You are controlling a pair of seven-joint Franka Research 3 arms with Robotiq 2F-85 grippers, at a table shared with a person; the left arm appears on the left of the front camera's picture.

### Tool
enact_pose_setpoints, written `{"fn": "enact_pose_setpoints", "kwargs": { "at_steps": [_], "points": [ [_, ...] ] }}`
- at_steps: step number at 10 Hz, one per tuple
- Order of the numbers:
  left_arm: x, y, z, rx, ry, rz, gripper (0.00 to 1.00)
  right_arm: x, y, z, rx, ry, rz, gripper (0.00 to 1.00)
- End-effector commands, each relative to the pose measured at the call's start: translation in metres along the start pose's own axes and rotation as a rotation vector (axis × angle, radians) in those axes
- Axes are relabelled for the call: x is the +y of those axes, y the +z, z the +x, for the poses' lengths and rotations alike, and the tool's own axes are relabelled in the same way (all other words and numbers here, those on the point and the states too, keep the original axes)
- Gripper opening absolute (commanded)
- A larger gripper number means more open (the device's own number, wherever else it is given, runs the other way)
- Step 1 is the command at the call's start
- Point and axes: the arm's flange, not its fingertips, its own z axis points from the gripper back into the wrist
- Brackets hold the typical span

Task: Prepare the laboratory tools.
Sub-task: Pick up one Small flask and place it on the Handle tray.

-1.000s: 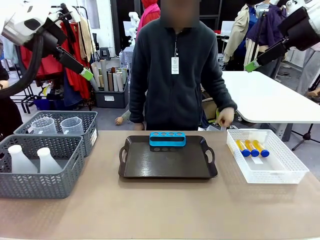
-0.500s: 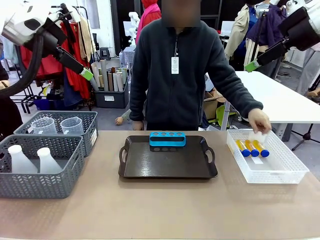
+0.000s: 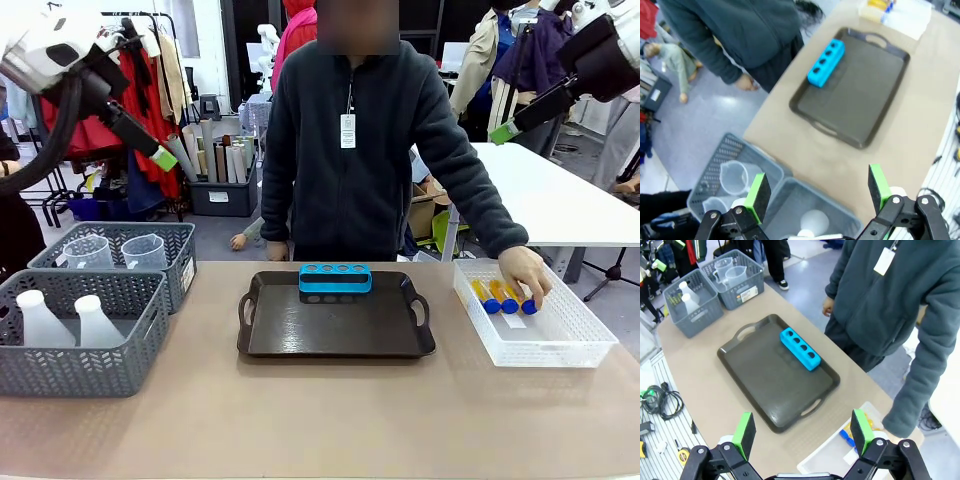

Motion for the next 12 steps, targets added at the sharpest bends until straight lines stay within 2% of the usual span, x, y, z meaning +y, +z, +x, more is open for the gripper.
{"fn": "enact_pose_setpoints", "kwargs": {
  "at_steps": [1, 6, 8, 10, 12],
  "points": [
    [-0.001, 0.014, -0.008, 0.114, 0.080, 0.022, 1.00, 0.000, 0.001, 0.000, -0.012, 0.000, 0.015, 1.00],
    [0.020, 0.030, -0.073, 0.379, 0.373, 0.162, 1.00, 0.000, 0.001, 0.000, -0.012, 0.000, 0.015, 1.00],
    [0.032, 0.029, -0.106, 0.419, 0.451, 0.217, 1.00, 0.000, 0.001, 0.000, -0.012, 0.000, 0.015, 1.00],
    [0.050, 0.026, -0.136, 0.419, 0.458, 0.239, 1.00, 0.000, 0.001, 0.000, -0.012, 0.000, 0.015, 1.00],
    [0.057, 0.018, -0.147, 0.399, 0.481, 0.251, 1.00, 0.000, 0.001, 0.000, -0.012, 0.000, 0.015, 1.00]
  ]
}}
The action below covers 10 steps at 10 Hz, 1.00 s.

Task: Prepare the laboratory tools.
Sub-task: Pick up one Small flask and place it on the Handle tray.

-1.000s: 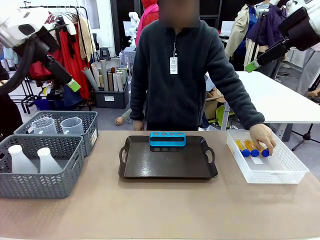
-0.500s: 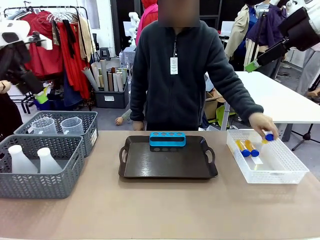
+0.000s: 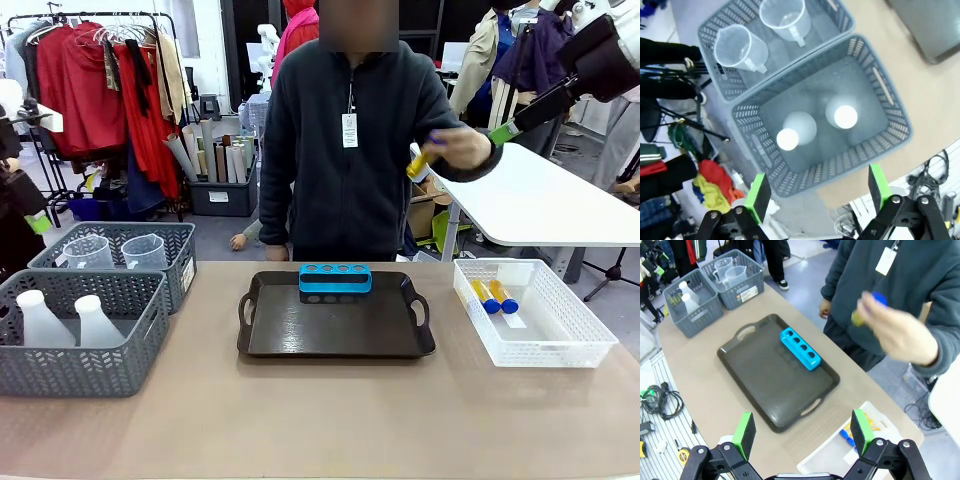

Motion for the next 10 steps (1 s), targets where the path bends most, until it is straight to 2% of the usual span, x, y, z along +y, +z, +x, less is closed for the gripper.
{"fn": "enact_pose_setpoints", "kwargs": {
  "at_steps": [1, 2, 7, 8, 10],
  "points": [
    [-0.002, -0.006, 0.007, -0.047, 0.018, -0.008, 1.00, 0.000, 0.001, 0.000, -0.013, 0.000, 0.015, 1.00],
    [0.000, 0.000, 0.000, 0.000, 0.000, 0.000, 1.00, 0.000, 0.001, 0.000, -0.013, 0.000, 0.015, 1.00],
    [0.000, -0.003, 0.001, -0.006, 0.000, -0.003, 1.00, 0.000, 0.001, 0.000, -0.013, 0.000, 0.015, 1.00],
    [0.009, -0.018, 0.001, 0.028, -0.041, -0.076, 1.00, 0.000, 0.001, 0.000, -0.013, 0.000, 0.015, 1.00],
    [0.022, -0.040, -0.012, 0.026, -0.028, -0.098, 1.00, 0.000, 0.001, 0.000, -0.013, 0.000, 0.015, 1.00]
  ]
}}
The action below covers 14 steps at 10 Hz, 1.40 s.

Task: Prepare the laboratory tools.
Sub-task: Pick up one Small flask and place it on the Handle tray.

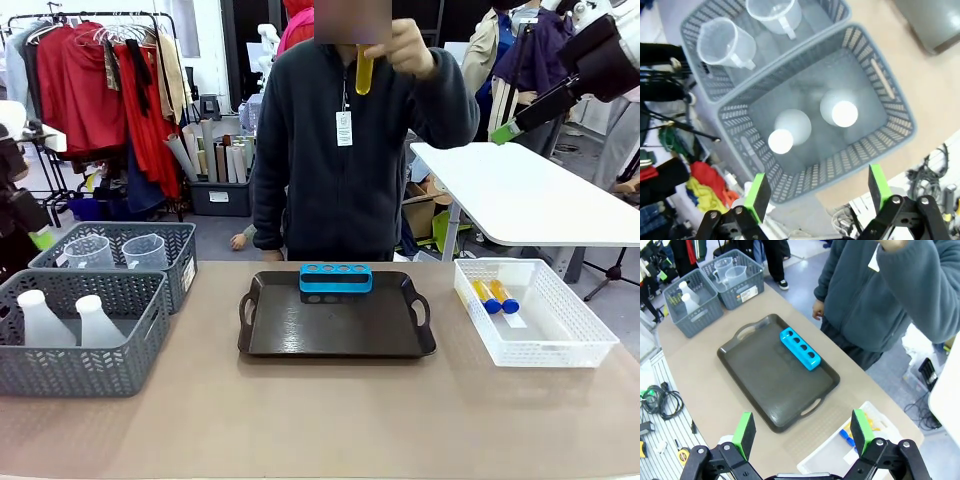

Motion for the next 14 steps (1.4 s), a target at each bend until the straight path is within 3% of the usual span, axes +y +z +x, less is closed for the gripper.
{"fn": "enact_pose_setpoints", "kwargs": {
  "at_steps": [1, 3, 8, 14],
  "points": [
    [0.011, -0.027, -0.010, -0.016, 0.057, -0.037, 1.00, 0.000, 0.001, 0.000, -0.013, 0.000, 0.015, 1.00],
    [0.034, -0.037, -0.023, -0.001, 0.061, 0.008, 1.00, 0.000, 0.001, 0.000, -0.013, 0.000, 0.015, 1.00],
    [0.070, -0.089, -0.011, 0.043, 0.177, 0.001, 1.00, 0.000, 0.001, 0.000, -0.013, 0.000, 0.015, 1.00],
    [0.073, -0.120, -0.009, 0.105, 0.266, -0.035, 1.00, 0.000, 0.001, 0.000, -0.013, 0.000, 0.015, 1.00]
  ]
}}
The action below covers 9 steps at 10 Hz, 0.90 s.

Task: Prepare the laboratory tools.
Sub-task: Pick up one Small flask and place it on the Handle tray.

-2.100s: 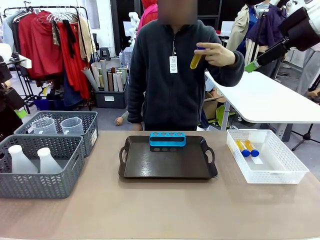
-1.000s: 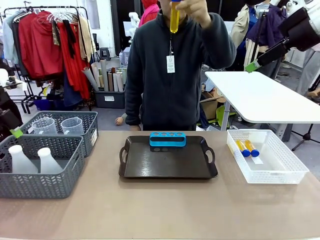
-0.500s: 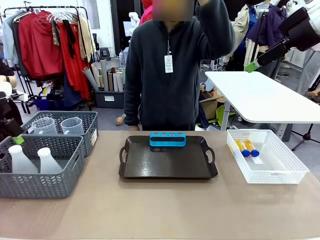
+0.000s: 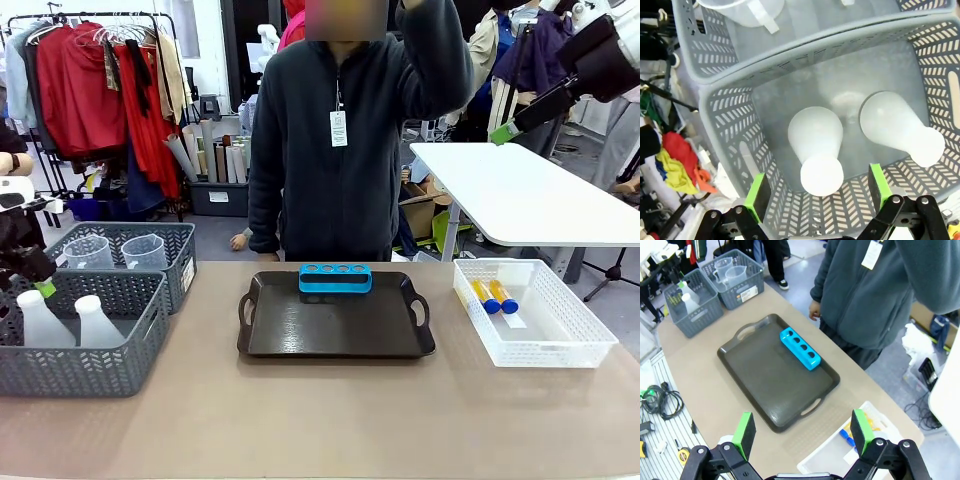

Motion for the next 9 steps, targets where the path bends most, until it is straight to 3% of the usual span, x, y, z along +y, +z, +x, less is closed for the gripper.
{"fn": "enact_pose_setpoints", "kwargs": {
  "at_steps": [1, 7, 8, 9],
  "points": [
    [0.005, 0.001, 0.001, 0.026, 0.046, -0.012, 1.00, 0.000, 0.001, 0.001, -0.013, 0.001, 0.015, 1.00],
    [0.001, -0.015, 0.005, 0.063, 0.055, -0.017, 1.00, 0.000, 0.001, 0.001, -0.013, 0.001, 0.015, 1.00],
    [0.003, -0.015, 0.004, 0.076, 0.037, 0.002, 0.87, 0.000, 0.001, 0.001, -0.013, 0.001, 0.015, 1.00],
    [0.003, -0.015, 0.003, 0.075, 0.039, 0.003, 0.67, 0.000, 0.001, 0.001, -0.013, 0.001, 0.015, 1.00]
  ]
}}
